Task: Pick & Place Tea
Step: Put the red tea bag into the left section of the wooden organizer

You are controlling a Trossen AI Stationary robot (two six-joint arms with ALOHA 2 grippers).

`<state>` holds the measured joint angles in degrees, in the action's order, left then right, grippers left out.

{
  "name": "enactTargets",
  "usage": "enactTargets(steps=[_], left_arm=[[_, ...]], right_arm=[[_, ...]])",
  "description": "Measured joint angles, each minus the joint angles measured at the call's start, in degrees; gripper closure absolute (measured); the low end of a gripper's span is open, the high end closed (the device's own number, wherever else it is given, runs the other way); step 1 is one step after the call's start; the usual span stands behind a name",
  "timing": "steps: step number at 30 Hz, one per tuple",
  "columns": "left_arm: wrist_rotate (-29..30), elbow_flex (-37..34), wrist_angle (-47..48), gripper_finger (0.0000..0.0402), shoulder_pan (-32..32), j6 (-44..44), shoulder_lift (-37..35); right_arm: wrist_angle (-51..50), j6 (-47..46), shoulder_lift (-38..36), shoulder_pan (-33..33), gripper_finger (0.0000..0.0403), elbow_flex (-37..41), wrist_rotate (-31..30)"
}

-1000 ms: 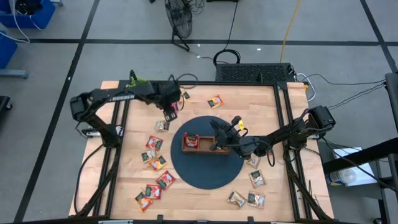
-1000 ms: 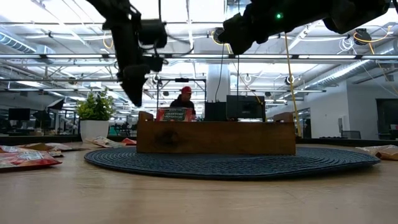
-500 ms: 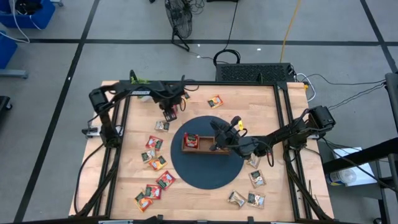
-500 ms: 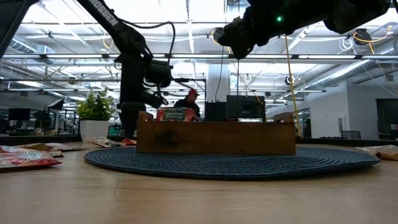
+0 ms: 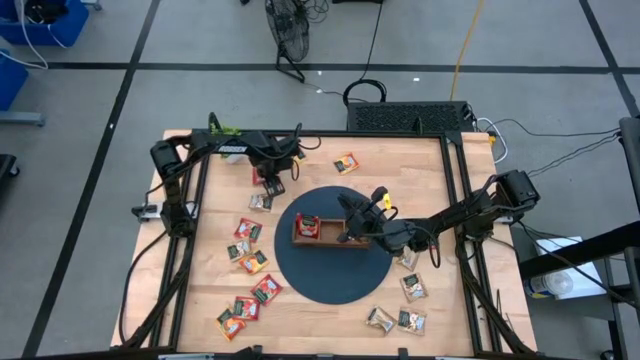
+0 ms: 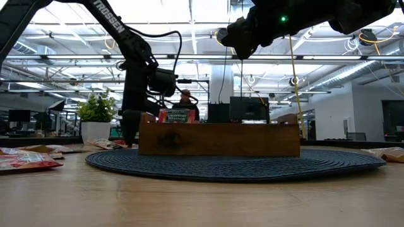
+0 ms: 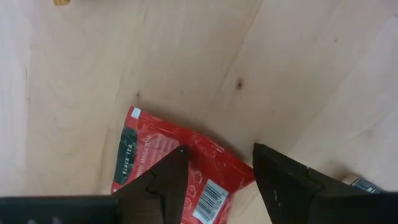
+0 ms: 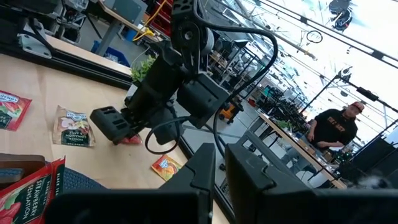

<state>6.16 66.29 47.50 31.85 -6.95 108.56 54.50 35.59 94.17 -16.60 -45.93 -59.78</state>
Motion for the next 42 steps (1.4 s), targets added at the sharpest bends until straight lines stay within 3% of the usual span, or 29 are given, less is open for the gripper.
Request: enactTargets(steps=[13,33,42], left_arm=[[4.8,-0.2,6.8,0.0217,-2.6,-2.9,-10.1],[3.9,-0.5,7.6,0.0218,-1.7,-6.8,-7.5],[4.3,-8.2,-0.1,0.0218,-0.1,-10.2,-7.5]], right_arm=[[0.0,-0.4,0.0,0.0,0.0374,0.0,0.0],[0.0,-0.3,0.0,0.0,0.0374,0.0,0.1],[0.0,-0.2,0.0,0.0,0.0374,0.0,0.1]])
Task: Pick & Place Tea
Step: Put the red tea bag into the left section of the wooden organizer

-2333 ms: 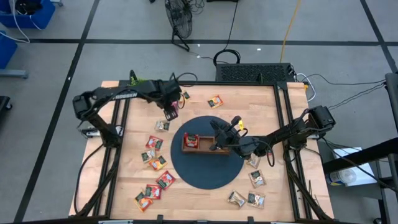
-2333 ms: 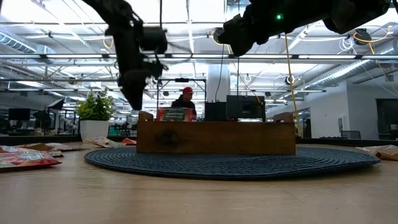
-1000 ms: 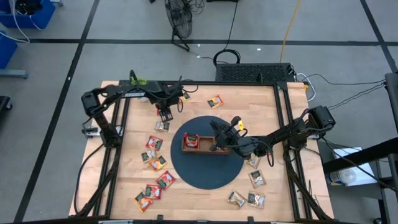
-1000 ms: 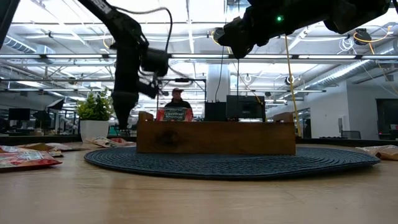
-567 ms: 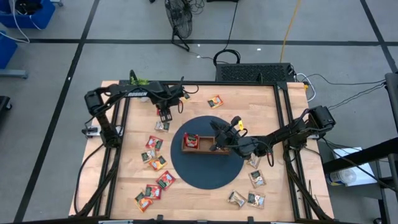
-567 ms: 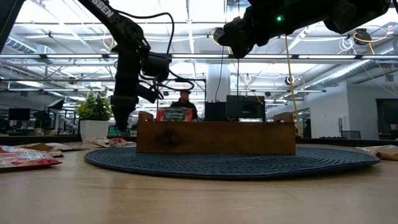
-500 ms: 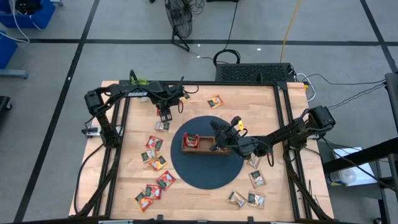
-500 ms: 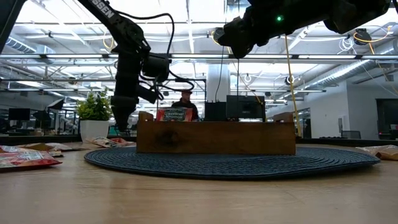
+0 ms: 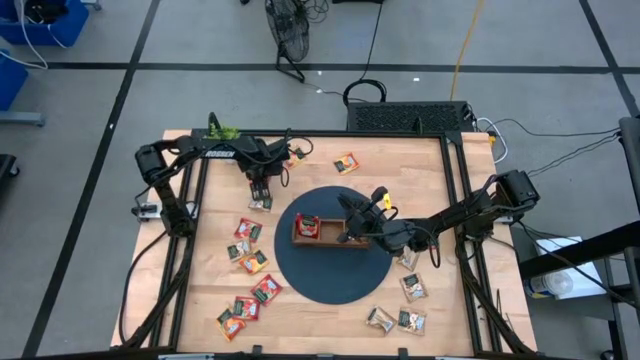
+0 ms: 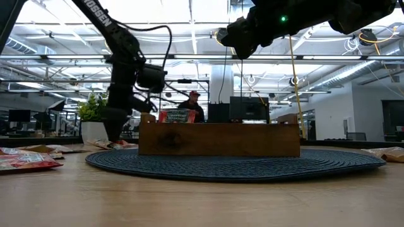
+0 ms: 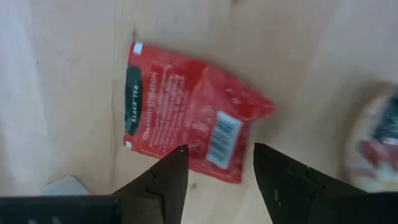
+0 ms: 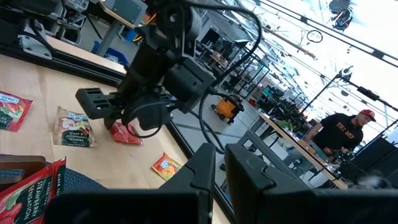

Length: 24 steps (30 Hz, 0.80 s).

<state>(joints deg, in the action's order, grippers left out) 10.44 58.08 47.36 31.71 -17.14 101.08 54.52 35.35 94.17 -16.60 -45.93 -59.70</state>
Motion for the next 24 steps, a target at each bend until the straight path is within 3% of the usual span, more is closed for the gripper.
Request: enactTargets(steps=[6,17,20,24], left_arm=[[-0.1,-4.1,-7.0,0.0218,1.8,-1.8,-0.5],[-1.2,-5.1,-8.2,0.0223,2.7,-2.0,-0.4],[-2.7,-5.2,-8.1,0.0262,2.7,-2.3,-0.3],[-3.4,-5.2,-8.8,0.0366,2.7,-2.3,-0.3]], right_arm=[[0.0,-0.1,0.0,0.0,0.0374,0.0,1.4],[0.0,-0.2,0.0,0.0,0.0374,0.0,1.4],[0.0,-0.2,0.0,0.0,0.0374,0.0,1.4],[0.0,-0.2,0.0,0.0,0.0374,0.0,1.4]])
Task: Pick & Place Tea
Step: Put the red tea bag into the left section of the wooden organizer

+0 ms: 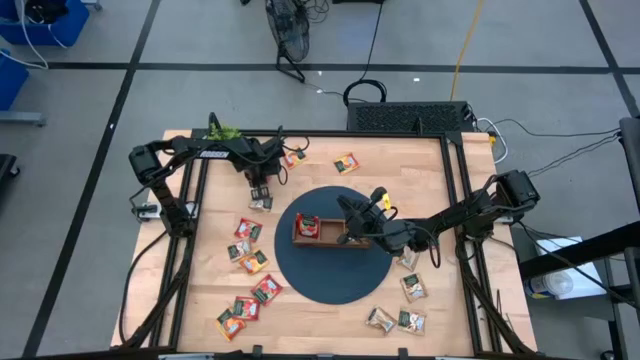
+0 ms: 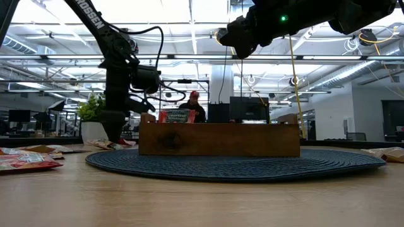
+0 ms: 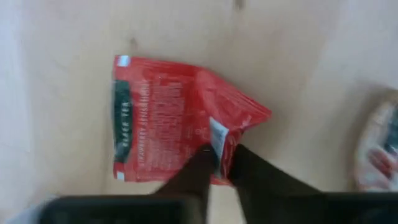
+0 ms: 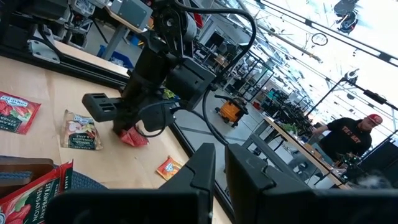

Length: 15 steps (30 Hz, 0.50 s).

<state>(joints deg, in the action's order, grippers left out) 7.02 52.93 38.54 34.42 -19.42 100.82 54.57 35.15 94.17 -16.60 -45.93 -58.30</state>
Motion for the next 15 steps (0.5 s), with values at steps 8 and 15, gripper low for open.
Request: enactTargets(steps=[8,15], left_arm=[[2.1,-0.6,0.9,0.0382,-4.1,0.4,-3.7],[-2.9,-0.5,-0.4,0.0384,-14.0,3.5,-17.6]], right_arm=[[0.0,-1.3,0.0,0.0,0.0374,0.0,0.0],[0.0,-1.5,0.0,0.0,0.0374,0.0,-0.1]])
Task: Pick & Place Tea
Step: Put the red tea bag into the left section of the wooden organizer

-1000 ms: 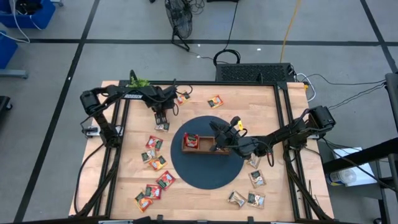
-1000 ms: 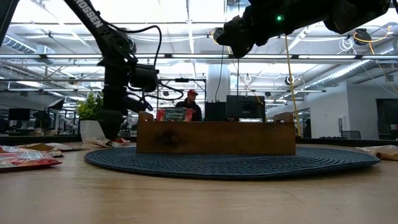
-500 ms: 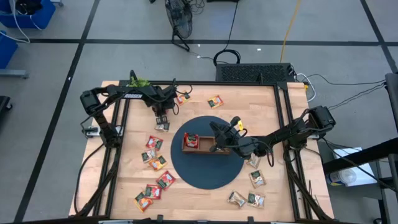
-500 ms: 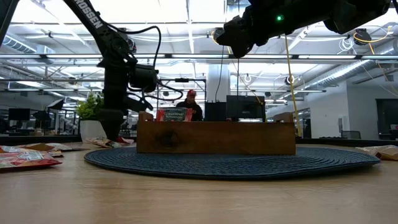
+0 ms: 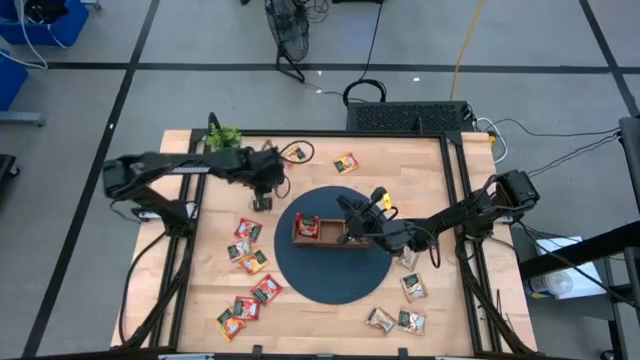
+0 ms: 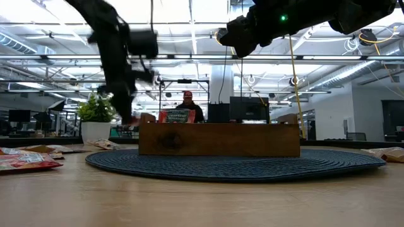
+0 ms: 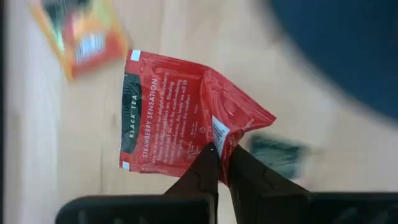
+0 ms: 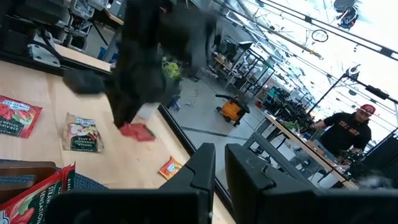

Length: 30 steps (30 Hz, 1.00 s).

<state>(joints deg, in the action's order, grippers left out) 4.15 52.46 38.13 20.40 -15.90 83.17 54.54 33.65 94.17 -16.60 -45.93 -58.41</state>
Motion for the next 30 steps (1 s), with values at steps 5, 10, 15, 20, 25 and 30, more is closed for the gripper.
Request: enactTargets(steps=[5,10,15,20,25,30], left_arm=[[-12.9,0.1,-10.1,0.0384,-8.0,-0.3,-9.3],[-28.7,-1.1,-23.8,0.0384,-16.0,-2.7,-13.5],[-38.1,-3.6,-34.2,0.0384,-21.5,-5.0,-14.1],[-38.8,-4.3,-38.6,0.0384,-24.1,-7.9,-13.7],[-38.7,-4.3,-40.6,0.0384,-23.8,-9.0,-13.7],[-38.7,-4.3,-41.7,0.0384,-23.4,-9.0,-13.7]], right_arm=[[-0.2,-2.4,0.0,0.0,0.0374,0.0,2.3],[-0.4,-4.2,0.0,0.1,0.0374,0.0,11.3],[-0.7,-12.4,-1.4,1.0,0.0374,0.0,23.6],[1.4,-24.3,-2.8,4.9,0.0364,0.0,54.1],[5.4,-28.6,-2.6,7.8,0.0327,0.0,68.0],[5.8,-28.5,-2.0,8.0,0.0282,-0.5,68.7]])
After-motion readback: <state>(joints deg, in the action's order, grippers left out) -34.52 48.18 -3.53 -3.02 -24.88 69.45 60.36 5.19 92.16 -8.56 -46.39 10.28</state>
